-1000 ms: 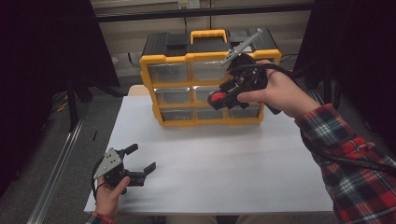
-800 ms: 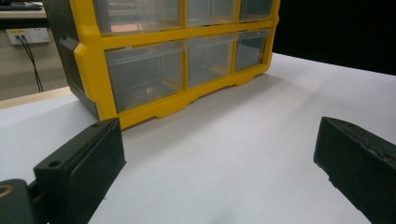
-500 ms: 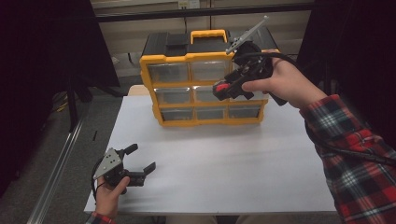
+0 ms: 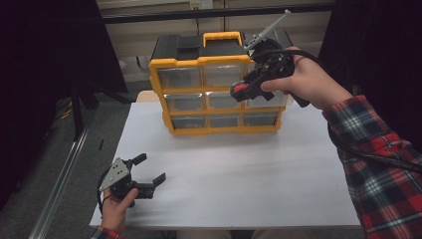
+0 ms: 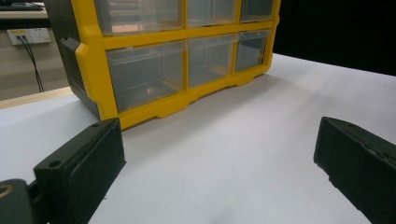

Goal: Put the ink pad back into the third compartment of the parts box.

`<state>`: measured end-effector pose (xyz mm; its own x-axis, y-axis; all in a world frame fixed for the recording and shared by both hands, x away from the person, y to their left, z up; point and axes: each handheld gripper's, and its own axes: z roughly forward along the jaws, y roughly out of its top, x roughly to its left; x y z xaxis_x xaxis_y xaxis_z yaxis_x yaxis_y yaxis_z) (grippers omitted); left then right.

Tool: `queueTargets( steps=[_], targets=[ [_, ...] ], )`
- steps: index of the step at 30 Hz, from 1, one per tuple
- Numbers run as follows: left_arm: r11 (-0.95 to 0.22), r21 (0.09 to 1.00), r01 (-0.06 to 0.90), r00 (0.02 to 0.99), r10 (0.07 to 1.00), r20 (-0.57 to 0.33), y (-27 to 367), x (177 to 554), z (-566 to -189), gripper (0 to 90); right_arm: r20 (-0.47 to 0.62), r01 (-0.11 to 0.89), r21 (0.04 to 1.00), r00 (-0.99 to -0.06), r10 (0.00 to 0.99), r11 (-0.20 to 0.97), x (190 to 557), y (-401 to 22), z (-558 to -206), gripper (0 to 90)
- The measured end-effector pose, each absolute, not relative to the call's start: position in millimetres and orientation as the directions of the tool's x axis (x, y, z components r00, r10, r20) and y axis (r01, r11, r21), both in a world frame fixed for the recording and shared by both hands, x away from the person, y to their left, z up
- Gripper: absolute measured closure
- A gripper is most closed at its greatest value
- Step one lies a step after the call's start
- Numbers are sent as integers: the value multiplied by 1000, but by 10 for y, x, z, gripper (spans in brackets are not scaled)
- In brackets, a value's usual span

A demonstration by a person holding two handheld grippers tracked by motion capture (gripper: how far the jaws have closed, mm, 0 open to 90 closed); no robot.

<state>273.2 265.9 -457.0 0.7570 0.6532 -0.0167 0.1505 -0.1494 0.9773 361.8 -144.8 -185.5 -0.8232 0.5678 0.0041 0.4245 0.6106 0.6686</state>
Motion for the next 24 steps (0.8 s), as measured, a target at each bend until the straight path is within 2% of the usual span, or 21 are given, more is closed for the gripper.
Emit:
queueTargets(
  steps=[24],
  targets=[
    [-147,977,155,756,654,-21,2658,2727,-4572,20,-15,457,671,-779,627,584,3737,-1628,-1731,302]
  ],
)
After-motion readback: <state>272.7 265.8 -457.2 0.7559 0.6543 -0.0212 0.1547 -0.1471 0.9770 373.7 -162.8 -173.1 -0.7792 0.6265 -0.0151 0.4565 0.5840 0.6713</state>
